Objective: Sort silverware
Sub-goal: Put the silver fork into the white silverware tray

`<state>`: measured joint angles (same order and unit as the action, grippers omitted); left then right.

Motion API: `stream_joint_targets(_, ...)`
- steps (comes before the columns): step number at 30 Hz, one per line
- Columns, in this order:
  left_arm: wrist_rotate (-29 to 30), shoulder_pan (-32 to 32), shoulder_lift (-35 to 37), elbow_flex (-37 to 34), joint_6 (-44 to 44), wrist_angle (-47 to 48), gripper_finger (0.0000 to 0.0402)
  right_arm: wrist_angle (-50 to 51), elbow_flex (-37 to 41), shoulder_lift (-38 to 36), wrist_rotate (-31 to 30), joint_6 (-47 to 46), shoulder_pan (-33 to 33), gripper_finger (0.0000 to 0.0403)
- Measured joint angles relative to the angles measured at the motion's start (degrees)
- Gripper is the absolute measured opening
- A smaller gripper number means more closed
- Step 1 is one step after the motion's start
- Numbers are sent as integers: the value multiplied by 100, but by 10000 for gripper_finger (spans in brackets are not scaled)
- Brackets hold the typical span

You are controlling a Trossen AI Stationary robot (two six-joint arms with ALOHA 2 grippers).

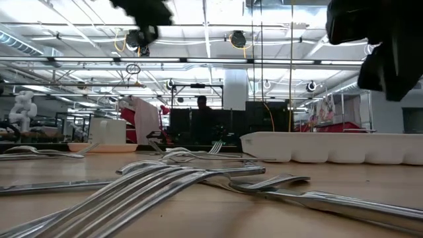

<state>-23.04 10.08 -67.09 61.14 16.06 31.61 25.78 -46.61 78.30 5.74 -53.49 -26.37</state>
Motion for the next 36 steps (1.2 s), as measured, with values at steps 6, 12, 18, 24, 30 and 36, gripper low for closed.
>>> stream_joint_targets(6,1504,-1085,1116,0,934,1585,65,-613,-15,556,198,1003,249,142)
stream_joint_targets(12,2287,-2415,1480,0,1792,1872,65,-611,-873,1312,332,2419,437,142)
stream_joint_targets(18,2906,-3228,1471,0,2115,1886,65,-77,-2516,2393,317,3944,500,142)
stream_joint_targets(24,3403,-3589,1473,0,2389,2283,65,485,-3634,3337,373,5432,477,142)
stream_joint_targets(30,3775,-3675,1473,0,2815,2577,65,427,-4172,3989,517,6305,303,165)
stream_joint_targets(36,3842,-3673,1473,-2,2867,2680,65,346,-4776,4499,481,6334,86,222)
